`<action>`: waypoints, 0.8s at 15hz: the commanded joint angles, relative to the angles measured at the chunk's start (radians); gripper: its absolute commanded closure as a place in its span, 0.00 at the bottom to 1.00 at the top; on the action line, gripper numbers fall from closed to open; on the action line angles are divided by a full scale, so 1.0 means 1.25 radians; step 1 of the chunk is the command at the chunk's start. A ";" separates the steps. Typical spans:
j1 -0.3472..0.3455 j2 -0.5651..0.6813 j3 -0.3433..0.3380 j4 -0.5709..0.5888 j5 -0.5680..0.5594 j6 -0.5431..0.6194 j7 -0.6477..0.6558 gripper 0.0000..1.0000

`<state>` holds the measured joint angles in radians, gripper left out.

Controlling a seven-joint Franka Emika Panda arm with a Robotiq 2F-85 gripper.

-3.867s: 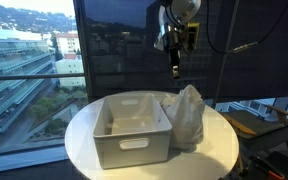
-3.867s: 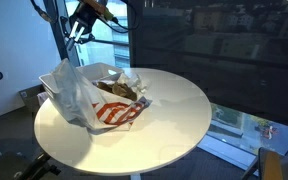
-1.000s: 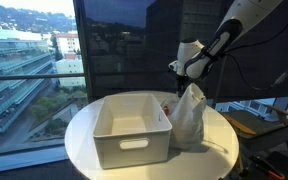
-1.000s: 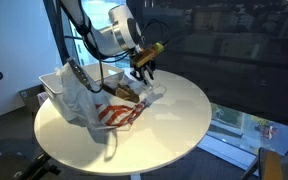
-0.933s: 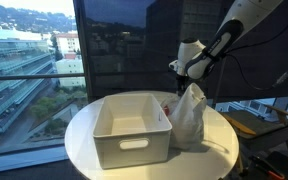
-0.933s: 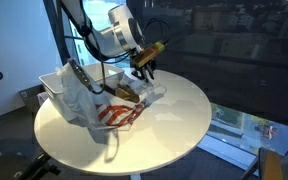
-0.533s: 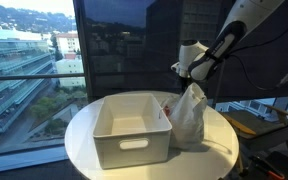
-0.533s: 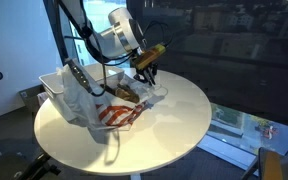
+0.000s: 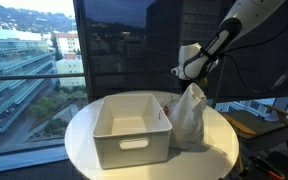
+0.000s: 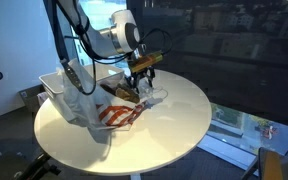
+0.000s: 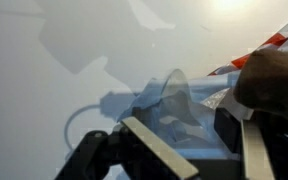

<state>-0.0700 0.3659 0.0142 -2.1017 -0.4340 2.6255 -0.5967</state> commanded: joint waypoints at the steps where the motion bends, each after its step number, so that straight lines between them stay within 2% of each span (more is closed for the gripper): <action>1: -0.023 0.010 0.014 -0.007 0.031 0.079 -0.053 0.00; 6: -0.027 0.046 0.015 -0.005 0.019 0.148 -0.098 0.00; 7: -0.025 0.052 0.012 -0.004 0.014 0.160 -0.103 0.25; 8: -0.023 0.055 0.010 -0.004 0.013 0.165 -0.107 0.27; 12: -0.015 0.028 0.000 -0.036 -0.004 0.216 -0.103 0.58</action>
<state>-0.0898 0.4380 0.0216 -2.1091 -0.4212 2.8322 -0.7115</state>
